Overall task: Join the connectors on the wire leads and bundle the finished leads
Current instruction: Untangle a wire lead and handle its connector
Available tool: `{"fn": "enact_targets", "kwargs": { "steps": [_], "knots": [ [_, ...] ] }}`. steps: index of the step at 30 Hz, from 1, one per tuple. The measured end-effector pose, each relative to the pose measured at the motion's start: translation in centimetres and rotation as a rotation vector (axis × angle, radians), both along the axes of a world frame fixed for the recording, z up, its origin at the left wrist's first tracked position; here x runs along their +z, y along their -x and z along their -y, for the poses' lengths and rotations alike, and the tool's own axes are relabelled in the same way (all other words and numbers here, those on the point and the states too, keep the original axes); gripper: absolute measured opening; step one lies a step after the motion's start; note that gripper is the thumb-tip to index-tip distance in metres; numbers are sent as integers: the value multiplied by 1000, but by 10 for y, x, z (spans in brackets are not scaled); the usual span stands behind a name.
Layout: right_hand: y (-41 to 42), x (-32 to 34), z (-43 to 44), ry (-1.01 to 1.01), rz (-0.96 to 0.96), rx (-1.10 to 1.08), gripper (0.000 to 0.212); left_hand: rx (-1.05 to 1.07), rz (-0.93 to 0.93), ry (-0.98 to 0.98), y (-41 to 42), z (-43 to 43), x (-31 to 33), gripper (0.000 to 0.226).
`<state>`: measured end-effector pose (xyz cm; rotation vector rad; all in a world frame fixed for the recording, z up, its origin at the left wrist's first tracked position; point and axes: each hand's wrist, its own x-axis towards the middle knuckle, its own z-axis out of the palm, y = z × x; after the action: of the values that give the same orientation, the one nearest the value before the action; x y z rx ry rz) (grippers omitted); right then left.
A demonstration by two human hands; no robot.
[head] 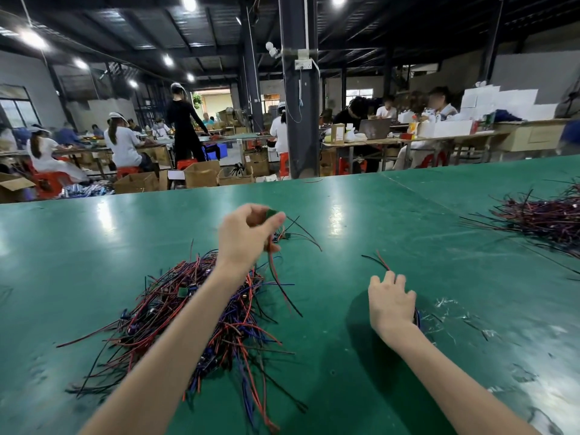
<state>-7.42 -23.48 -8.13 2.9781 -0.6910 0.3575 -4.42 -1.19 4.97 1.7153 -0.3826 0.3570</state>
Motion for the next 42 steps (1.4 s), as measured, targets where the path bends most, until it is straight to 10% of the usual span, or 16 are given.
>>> {"fn": "enact_targets", "kwargs": {
  "steps": [10,18,30,42],
  "knots": [
    [1,1,2,20,154,275,31,-213,-669,485,38,33,-86,18],
    [23,33,-32,-1493,182,604,9,-246,-678,397,52,41,-97,20],
    [21,30,-33,-1714,157,443,12,-400,-633,318,66,43,-106,11],
    [7,2,-53,-1437,507,155,18,-200,-600,180,-25,67,-32,14]
  ]
}}
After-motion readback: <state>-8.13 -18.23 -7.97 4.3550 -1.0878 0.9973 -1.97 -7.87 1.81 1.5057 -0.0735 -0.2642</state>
